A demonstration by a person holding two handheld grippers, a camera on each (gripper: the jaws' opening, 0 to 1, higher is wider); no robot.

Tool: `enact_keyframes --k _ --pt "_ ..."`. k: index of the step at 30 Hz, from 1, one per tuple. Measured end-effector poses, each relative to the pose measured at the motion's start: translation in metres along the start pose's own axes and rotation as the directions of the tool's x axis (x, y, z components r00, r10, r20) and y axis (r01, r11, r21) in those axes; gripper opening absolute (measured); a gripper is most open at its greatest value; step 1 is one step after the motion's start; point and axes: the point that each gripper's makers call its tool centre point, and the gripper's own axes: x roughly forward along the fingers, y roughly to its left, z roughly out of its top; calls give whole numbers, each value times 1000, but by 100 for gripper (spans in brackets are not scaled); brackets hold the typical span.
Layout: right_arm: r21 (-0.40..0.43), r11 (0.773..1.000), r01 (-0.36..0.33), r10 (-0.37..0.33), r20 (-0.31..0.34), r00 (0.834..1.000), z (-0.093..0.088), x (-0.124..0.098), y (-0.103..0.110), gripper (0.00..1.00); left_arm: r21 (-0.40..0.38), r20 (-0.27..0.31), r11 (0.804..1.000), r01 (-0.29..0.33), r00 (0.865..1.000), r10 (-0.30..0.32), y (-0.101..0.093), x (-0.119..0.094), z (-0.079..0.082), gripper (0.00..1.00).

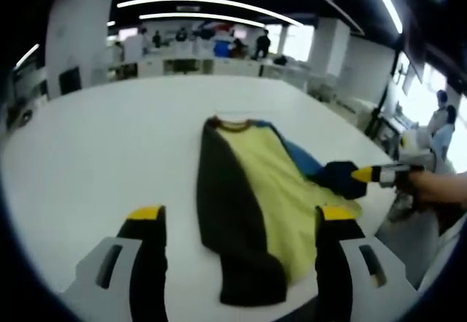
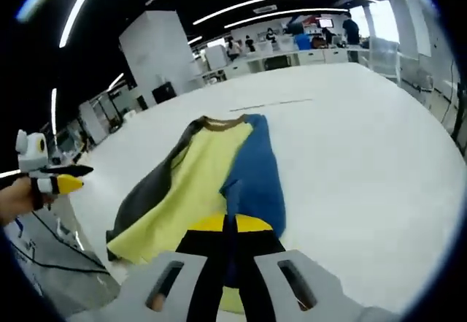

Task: Fold the garment on the visible template until the final outline fits inside the template.

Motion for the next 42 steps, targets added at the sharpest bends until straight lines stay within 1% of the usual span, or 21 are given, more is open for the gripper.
enact_keyframes --k 6,8,11,12,14,17,18,22,24,26,27,31,37,42 --pt "45 998 45 -47 60 997 36 0 -36 3 5 -9 1000 2 1000 -2 0 1 -2 80" --pt "48 997 61 -64 75 995 48 -1 -49 3 5 -10 1000 2 1000 -2 1 1 -2 80" --pt "54 995 89 -94 99 991 66 -4 -69 3 3 -13 1000 -1 1000 1 1 1 -3 80" --pt "55 994 92 -97 102 990 68 -4 -72 3 1 -14 1000 -1 1000 1 2 1 -4 80" --pt "70 991 117 -125 123 985 81 -7 -89 3 -1 -18 1000 -4 1000 4 3 0 -5 80" --pt "90 985 144 -155 133 979 92 -9 -107 3 -5 -23 1000 -8 1000 8 5 -1 -8 80" --pt "95 983 159 -172 142 975 97 -11 -116 3 -6 -25 1000 -10 1000 10 5 -2 -10 80" --pt "116 973 197 -213 150 965 107 -12 -143 3 -1 -29 1000 -11 1000 11 7 -4 -11 80" --pt "109 970 218 -232 152 961 110 -15 -147 3 -2 -30 1000 -11 999 11 8 -6 -12 80" --pt "95 968 232 -244 153 958 116 -17 -152 3 -7 -32 1000 -12 999 12 9 -6 -13 80" --pt "86 966 244 -255 154 955 119 -18 -166 3 -9 -32 1000 -13 999 13 9 -7 -14 80" --pt "88 956 278 -289 162 943 136 -19 -196 3 -14 -37 1000 -12 999 11 9 -8 -16 80" --pt "40 946 321 -323 143 935 156 -18 -227 3 -17 -41 1000 -7 999 6 6 -9 -18 80" --pt "31 936 349 -350 133 927 170 -20 -248 3 -23 -47 1000 -16 999 15 8 -11 -21 80"
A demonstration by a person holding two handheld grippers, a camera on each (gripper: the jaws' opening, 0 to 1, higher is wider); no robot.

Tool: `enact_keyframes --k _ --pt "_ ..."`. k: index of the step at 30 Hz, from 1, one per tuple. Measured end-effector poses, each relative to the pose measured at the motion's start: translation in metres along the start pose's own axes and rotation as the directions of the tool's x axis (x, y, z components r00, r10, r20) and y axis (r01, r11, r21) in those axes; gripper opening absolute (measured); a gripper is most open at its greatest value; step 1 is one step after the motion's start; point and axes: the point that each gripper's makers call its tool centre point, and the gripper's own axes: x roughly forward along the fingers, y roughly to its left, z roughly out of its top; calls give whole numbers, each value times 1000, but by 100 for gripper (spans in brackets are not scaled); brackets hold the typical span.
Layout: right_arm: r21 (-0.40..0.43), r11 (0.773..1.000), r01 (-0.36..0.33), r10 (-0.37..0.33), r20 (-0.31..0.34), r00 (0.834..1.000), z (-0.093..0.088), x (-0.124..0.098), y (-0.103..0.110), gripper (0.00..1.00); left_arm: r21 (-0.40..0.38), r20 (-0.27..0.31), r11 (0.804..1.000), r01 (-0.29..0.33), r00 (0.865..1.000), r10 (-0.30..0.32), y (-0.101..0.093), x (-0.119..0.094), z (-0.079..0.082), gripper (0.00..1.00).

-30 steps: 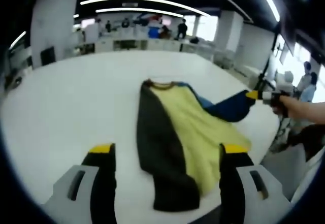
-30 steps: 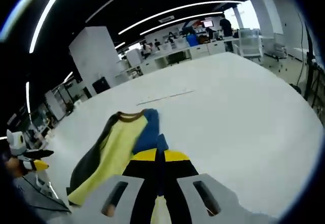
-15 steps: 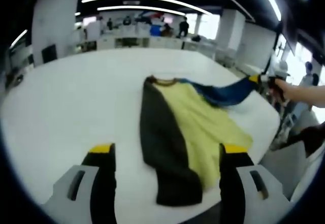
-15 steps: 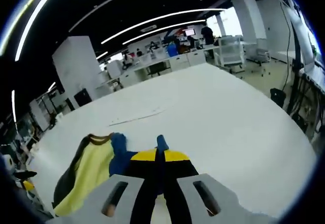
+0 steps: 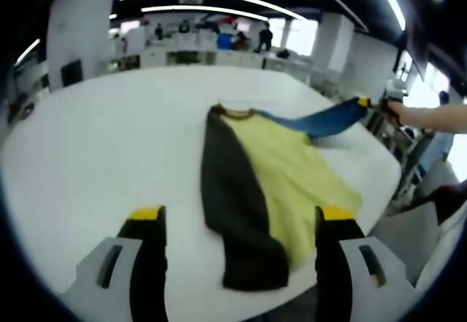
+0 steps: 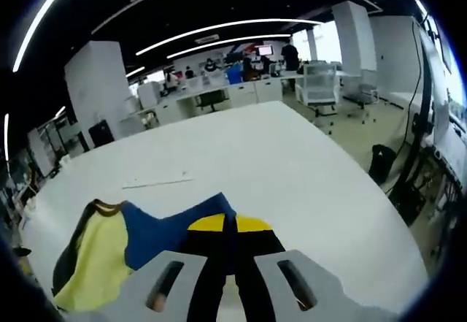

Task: Fold the garment on the visible template until the final outline fits inside the template.

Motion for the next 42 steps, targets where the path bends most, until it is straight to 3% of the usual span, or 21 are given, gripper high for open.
enact_keyframes --k 10,25,28,35,42 --pt "-6 1000 12 -13 -35 999 2 13 -16 3 -18 -17 1000 -13 1000 13 -3 0 -5 80" --pt "72 997 39 -29 -137 990 -43 33 -40 3 -25 -35 1000 -8 999 7 -16 10 -4 80" --pt "97 994 57 -39 -177 983 -55 36 -46 3 -21 -49 1000 -3 999 2 -20 12 -6 79" --pt "154 985 80 -25 -330 944 -99 28 -59 3 -30 -63 1000 -3 998 1 -24 19 -6 79" --pt "161 984 83 -17 -371 929 -117 26 -63 3 -27 -73 999 18 997 -20 -36 28 -6 79"
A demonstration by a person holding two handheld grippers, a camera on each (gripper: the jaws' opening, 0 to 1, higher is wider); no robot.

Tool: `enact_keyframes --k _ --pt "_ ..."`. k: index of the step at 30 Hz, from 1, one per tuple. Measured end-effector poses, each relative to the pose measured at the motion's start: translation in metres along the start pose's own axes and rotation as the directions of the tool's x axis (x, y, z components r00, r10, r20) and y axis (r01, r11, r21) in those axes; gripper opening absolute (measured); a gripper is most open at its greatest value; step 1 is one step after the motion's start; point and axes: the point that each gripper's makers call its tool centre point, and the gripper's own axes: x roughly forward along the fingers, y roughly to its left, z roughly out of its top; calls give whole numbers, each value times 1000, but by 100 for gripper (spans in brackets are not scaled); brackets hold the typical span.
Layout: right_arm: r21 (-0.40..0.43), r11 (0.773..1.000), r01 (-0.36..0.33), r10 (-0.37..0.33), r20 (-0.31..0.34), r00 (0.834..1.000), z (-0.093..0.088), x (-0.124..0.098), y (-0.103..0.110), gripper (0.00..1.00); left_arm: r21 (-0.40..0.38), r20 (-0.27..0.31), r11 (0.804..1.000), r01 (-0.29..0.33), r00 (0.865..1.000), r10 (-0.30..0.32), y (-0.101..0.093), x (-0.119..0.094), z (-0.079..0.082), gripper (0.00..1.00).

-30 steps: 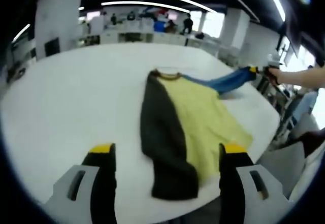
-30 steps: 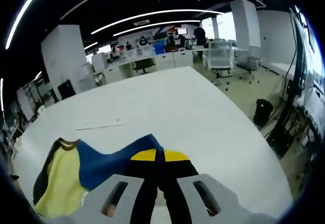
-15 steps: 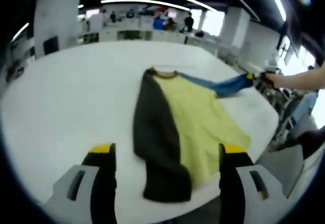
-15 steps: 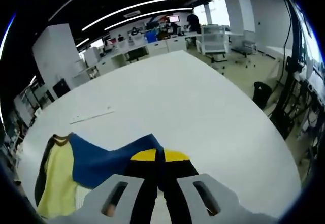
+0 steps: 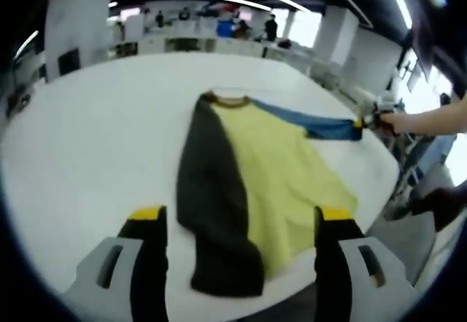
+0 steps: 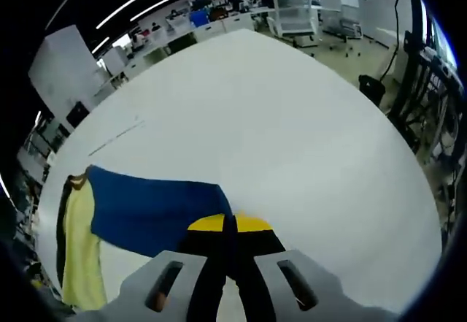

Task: Fold the garment on the visible template until the final outline fits inside the template.

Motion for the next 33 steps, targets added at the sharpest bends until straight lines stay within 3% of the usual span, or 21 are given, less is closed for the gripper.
enact_keyframes --k 14,18,23,28,33 --pt "-34 999 26 -26 -10 1000 -8 5 -6 5 4 -11 1000 8 1000 -8 -2 0 -2 79" --pt "-71 991 111 -109 30 994 -2 3 -24 16 2 -12 1000 9 1000 -9 -2 0 -3 79" --pt "-73 987 141 -136 67 988 -1 -7 -31 26 -4 -9 1000 15 1000 -15 -5 0 -4 79" --pt "-66 987 144 -137 98 986 0 -20 -33 30 1 -5 1000 27 1000 -27 -9 0 -3 79" --pt "-111 985 129 -110 165 980 7 -29 -27 44 -1 7 999 33 999 -33 -10 -2 -1 79"
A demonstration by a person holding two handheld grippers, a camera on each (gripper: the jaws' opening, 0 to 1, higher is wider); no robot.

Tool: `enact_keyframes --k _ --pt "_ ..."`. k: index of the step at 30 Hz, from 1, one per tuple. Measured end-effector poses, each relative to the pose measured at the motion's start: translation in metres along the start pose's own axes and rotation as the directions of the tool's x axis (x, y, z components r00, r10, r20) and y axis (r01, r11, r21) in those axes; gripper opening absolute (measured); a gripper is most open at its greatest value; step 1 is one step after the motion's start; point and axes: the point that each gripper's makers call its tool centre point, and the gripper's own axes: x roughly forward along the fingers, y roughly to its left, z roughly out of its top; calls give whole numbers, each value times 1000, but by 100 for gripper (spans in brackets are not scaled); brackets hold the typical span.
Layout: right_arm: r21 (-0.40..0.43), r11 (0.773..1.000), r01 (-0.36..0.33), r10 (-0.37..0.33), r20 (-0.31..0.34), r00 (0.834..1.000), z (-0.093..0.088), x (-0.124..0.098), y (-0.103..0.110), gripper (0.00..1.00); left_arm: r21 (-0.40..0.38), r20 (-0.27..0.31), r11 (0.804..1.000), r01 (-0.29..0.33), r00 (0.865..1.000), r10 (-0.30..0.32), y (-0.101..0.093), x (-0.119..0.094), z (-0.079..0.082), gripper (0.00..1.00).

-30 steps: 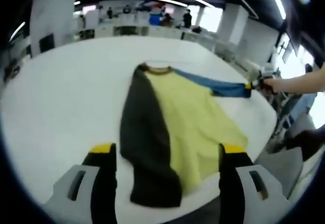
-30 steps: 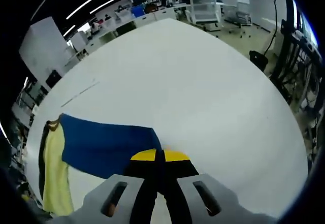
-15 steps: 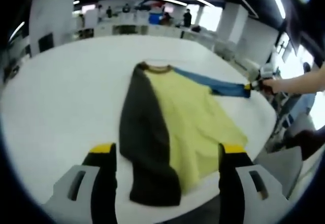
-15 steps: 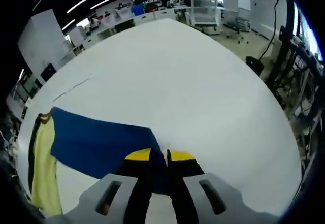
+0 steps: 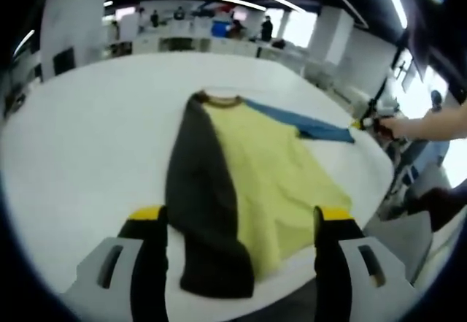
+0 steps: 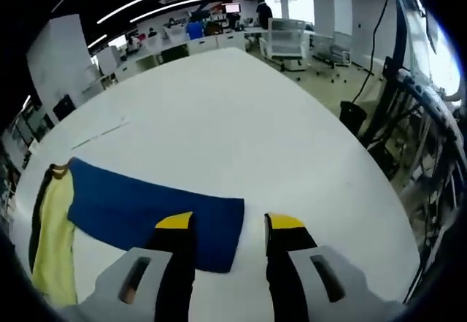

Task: Fold the garment on the visible template until the final outline fits inside the template.

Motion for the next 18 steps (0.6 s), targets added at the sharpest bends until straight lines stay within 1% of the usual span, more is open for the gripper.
enact_keyframes --k 3,5,7,8,9,11,12,13,14,17,18 --pt "-30 999 -22 24 60 998 8 -8 9 59 -4 9 1000 -2 1000 2 2 -3 0 79" --pt "-61 997 -56 62 114 991 16 -7 16 65 -6 14 1000 -4 1000 4 3 -5 -1 79" --pt "-89 993 -78 90 147 985 21 -7 23 72 -9 19 1000 -5 1000 5 4 -8 -2 79" --pt "-100 991 -91 106 166 980 22 -11 29 77 -11 21 1000 -6 1000 6 4 -9 -2 79" --pt "-109 988 -111 130 195 972 25 -15 38 83 -12 23 1000 -7 1000 7 5 -11 -3 79" --pt "-121 984 -134 160 240 958 28 -21 48 93 -15 23 1000 -9 1000 10 7 -13 -6 79" --pt "-114 980 -161 186 267 946 35 -21 51 100 -17 24 1000 -10 1000 10 7 -15 -6 79" --pt "-110 976 -190 214 284 935 37 -23 57 100 -18 25 1000 -10 1000 11 8 -15 -7 79" --pt "-107 969 -222 244 287 926 35 -31 65 100 -21 28 1000 -10 1000 11 9 -17 -7 79" --pt "-162 954 -253 291 289 912 30 -34 73 100 -29 34 1000 -12 999 12 11 -20 -6 79" --pt "-171 949 -266 306 288 908 27 -41 82 100 -28 38 1000 -14 999 15 12 -21 -5 79"
